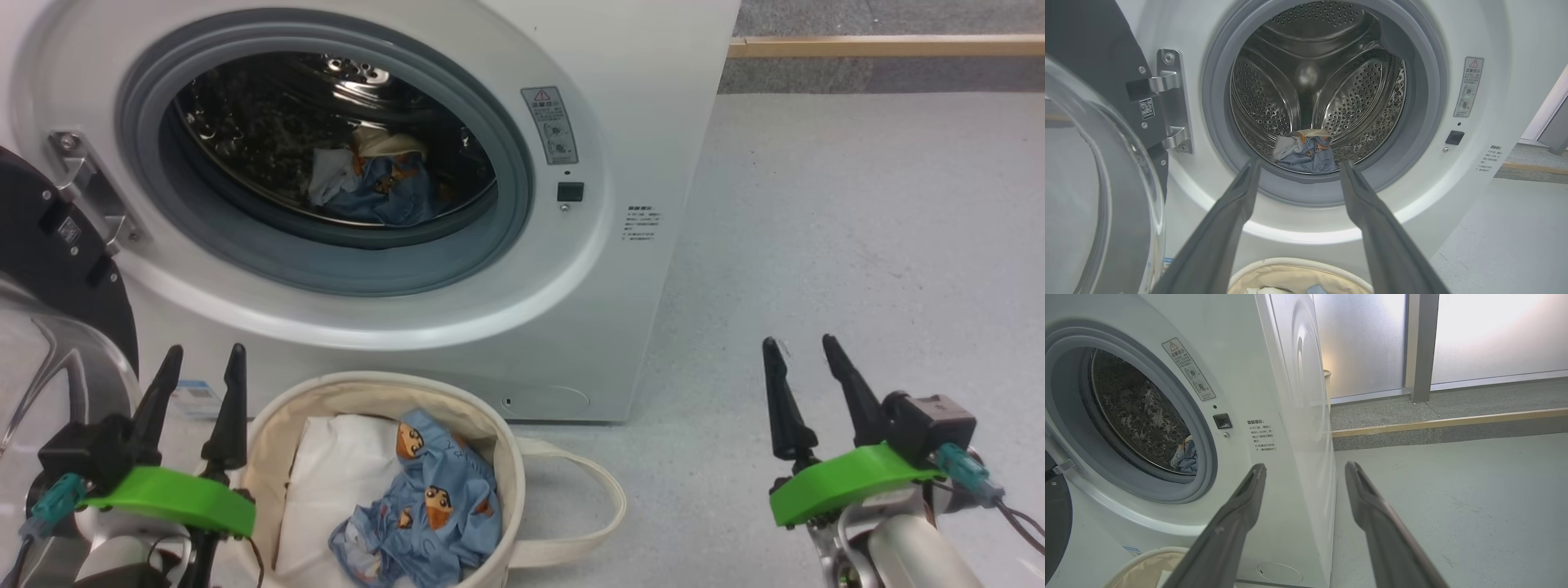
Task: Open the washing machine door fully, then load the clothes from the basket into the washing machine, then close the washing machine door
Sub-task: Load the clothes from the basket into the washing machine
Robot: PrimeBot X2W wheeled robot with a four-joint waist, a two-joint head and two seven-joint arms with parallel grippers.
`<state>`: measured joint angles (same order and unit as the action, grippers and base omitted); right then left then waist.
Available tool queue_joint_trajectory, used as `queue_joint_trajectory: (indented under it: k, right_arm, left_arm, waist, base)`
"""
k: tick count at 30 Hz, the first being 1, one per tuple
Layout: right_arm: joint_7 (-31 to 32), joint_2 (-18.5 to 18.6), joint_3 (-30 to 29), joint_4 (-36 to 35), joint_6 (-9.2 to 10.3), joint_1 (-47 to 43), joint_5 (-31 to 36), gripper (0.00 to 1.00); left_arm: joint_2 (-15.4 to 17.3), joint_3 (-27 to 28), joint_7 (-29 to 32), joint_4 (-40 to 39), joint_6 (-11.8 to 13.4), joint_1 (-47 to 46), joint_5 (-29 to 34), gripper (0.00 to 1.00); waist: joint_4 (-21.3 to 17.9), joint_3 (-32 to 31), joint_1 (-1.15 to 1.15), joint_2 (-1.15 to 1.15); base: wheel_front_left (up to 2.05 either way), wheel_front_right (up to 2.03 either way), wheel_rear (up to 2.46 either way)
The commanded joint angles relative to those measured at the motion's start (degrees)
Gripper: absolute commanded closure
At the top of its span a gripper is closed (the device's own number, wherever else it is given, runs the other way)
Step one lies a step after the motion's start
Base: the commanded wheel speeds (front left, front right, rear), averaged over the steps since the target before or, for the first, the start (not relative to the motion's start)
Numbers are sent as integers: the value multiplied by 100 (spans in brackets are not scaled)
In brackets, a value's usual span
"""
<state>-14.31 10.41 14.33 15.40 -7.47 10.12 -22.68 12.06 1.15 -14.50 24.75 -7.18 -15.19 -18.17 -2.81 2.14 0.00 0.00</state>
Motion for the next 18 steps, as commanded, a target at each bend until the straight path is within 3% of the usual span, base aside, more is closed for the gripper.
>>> queue_joint_trajectory:
  k: [1, 18]
  right_arm:
    - [-69, 18, 26, -192, -2, 118, 62, 0]
    - [-69, -37, 13, -220, -2, 196, 107, 0]
  left_arm:
    - [134, 252, -50, -213, -31, -189, 61, 0]
    - [68, 245, -50, -115, -31, -287, 56, 0]
  waist:
    - [-9, 22, 0, 0]
    - [-88, 185, 0, 0]
  base:
    - [0, 0, 0]
    - [0, 0, 0]
